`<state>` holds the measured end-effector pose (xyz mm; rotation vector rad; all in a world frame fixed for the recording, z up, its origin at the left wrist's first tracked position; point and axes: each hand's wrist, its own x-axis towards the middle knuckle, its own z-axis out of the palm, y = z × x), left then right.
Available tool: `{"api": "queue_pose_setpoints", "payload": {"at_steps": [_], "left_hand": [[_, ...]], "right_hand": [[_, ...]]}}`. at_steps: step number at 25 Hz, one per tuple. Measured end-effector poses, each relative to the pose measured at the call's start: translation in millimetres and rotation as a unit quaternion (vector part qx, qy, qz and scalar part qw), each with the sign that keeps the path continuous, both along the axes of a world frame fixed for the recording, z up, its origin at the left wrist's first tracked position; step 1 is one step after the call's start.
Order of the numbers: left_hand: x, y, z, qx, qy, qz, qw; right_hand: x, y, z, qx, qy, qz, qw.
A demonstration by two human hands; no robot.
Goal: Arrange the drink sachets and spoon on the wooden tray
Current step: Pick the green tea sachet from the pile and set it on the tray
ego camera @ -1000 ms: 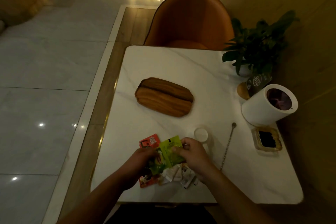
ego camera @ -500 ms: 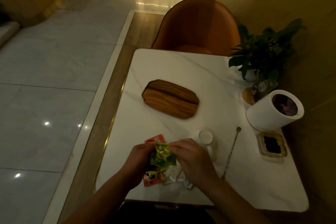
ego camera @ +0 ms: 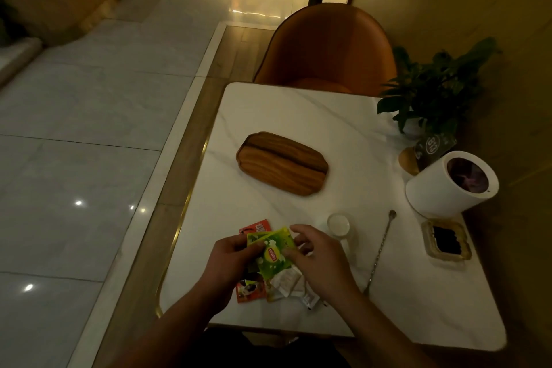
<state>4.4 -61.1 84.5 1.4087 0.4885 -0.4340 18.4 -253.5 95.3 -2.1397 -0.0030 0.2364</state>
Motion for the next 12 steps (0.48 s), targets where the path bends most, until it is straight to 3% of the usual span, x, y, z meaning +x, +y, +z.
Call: {"api": "queue_pose_setpoints", "payload": {"at_steps": [3, 6, 9, 12], "left_hand": [[-1.6, -0.3, -0.7, -0.019, 0.002, 0.036, 0.999], [-1.6, 2.9, -4.0, -0.066, 0.024, 0.118, 0.991], [-3.4, 0.4, -6.6, -0.069, 0.013, 0.129, 0.989], [-6.3, -13.0, -5.8, -0.073, -0.003, 0.122, 0.990]], "right_hand": [[1.4, 3.1, -2.9, -0.017, 0.012, -0.004, 1.000], [-0.7, -1.4, -7.6, 0.087, 0.054, -0.078, 0.992], [-3.7, 7.4, -12.4, 0.242, 0.119, -0.212, 0.939], [-7.5, 24.1, -22.4, 0.253, 0.151, -0.303, 0.906]]}}
